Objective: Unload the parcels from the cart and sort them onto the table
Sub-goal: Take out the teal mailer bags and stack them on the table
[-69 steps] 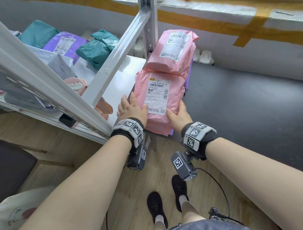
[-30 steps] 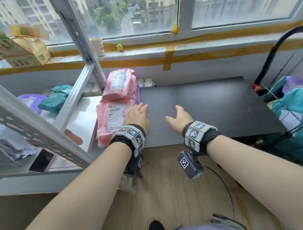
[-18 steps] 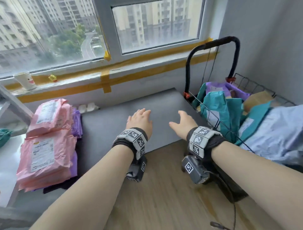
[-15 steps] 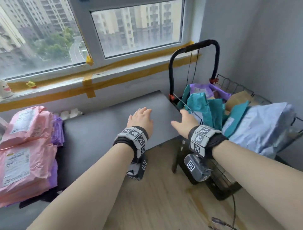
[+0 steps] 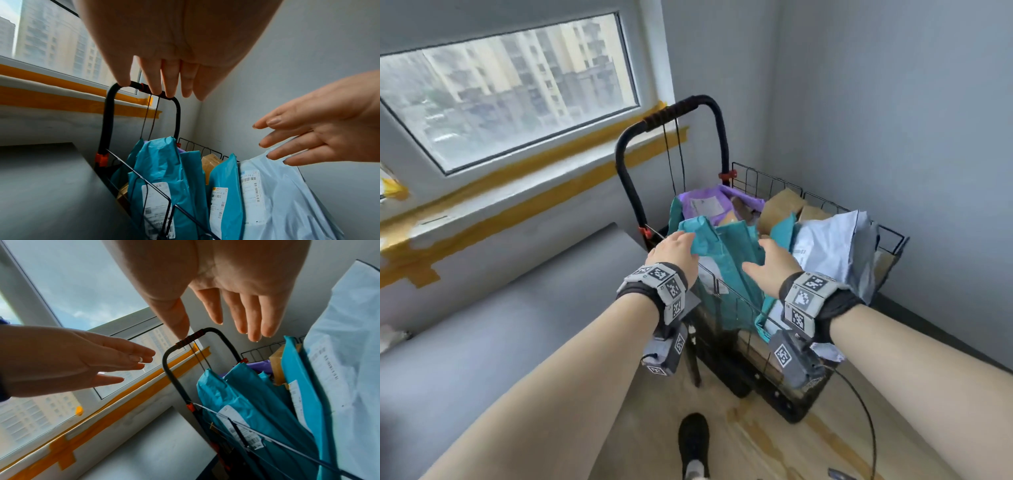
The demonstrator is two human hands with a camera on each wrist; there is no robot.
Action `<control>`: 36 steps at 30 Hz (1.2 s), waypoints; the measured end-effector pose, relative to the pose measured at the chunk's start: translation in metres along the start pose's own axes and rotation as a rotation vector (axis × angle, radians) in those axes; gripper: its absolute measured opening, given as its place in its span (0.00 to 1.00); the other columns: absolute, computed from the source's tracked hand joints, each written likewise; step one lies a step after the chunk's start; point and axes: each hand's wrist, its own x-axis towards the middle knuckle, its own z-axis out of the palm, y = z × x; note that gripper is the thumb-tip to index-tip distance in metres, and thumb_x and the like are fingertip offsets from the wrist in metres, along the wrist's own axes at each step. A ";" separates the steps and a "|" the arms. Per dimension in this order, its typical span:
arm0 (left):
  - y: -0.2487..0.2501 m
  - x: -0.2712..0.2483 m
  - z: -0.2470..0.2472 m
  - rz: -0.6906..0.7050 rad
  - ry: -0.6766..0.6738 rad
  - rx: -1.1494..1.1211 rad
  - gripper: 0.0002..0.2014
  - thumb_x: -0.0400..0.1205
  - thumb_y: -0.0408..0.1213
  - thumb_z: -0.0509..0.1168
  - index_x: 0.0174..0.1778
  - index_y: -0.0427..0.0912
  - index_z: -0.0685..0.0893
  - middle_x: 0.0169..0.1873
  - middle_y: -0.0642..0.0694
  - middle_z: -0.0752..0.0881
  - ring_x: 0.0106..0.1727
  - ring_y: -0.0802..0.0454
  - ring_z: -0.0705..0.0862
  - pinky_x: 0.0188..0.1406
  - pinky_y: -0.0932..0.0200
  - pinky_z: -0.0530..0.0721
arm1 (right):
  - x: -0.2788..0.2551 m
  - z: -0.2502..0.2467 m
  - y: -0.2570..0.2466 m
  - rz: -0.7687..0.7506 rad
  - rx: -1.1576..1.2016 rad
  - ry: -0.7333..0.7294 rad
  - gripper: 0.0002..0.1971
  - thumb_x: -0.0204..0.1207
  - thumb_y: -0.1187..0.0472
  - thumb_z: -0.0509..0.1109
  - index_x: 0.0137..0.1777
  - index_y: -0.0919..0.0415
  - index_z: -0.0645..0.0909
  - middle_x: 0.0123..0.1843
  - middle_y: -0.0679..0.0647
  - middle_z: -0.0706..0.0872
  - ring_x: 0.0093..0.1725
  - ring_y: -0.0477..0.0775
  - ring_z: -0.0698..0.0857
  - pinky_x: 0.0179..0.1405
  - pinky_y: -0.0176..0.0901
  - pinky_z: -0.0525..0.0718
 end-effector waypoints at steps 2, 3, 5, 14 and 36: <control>-0.001 0.032 0.007 0.020 -0.057 -0.014 0.23 0.84 0.37 0.56 0.77 0.41 0.68 0.77 0.45 0.68 0.77 0.45 0.68 0.77 0.50 0.67 | 0.022 -0.003 0.004 0.043 0.007 0.015 0.31 0.80 0.54 0.65 0.79 0.63 0.60 0.74 0.62 0.73 0.70 0.63 0.75 0.66 0.47 0.74; -0.003 0.047 0.011 0.026 -0.083 -0.020 0.23 0.84 0.37 0.56 0.77 0.41 0.67 0.78 0.44 0.67 0.77 0.44 0.68 0.77 0.49 0.67 | 0.034 -0.004 0.005 0.068 0.005 0.029 0.30 0.80 0.54 0.65 0.78 0.63 0.62 0.73 0.62 0.73 0.70 0.63 0.76 0.65 0.47 0.74; -0.008 0.079 0.017 0.036 -0.120 -0.040 0.24 0.84 0.36 0.56 0.78 0.42 0.66 0.78 0.45 0.66 0.76 0.44 0.69 0.75 0.49 0.69 | 0.059 -0.004 0.004 0.116 -0.010 0.053 0.29 0.79 0.54 0.65 0.77 0.64 0.63 0.72 0.64 0.74 0.69 0.64 0.76 0.64 0.48 0.75; -0.048 0.192 0.039 0.088 -0.292 -0.026 0.27 0.83 0.34 0.59 0.79 0.40 0.62 0.78 0.43 0.64 0.74 0.44 0.72 0.70 0.51 0.73 | 0.155 0.032 -0.006 0.256 -0.010 -0.027 0.29 0.79 0.55 0.66 0.78 0.61 0.63 0.75 0.60 0.73 0.70 0.62 0.76 0.65 0.46 0.75; -0.062 0.210 0.030 -0.045 -0.190 -0.016 0.08 0.81 0.37 0.63 0.51 0.37 0.82 0.46 0.41 0.84 0.47 0.42 0.81 0.42 0.57 0.74 | 0.242 0.066 -0.006 0.032 -0.083 -0.232 0.13 0.81 0.61 0.62 0.55 0.60 0.88 0.59 0.57 0.88 0.60 0.58 0.84 0.57 0.41 0.80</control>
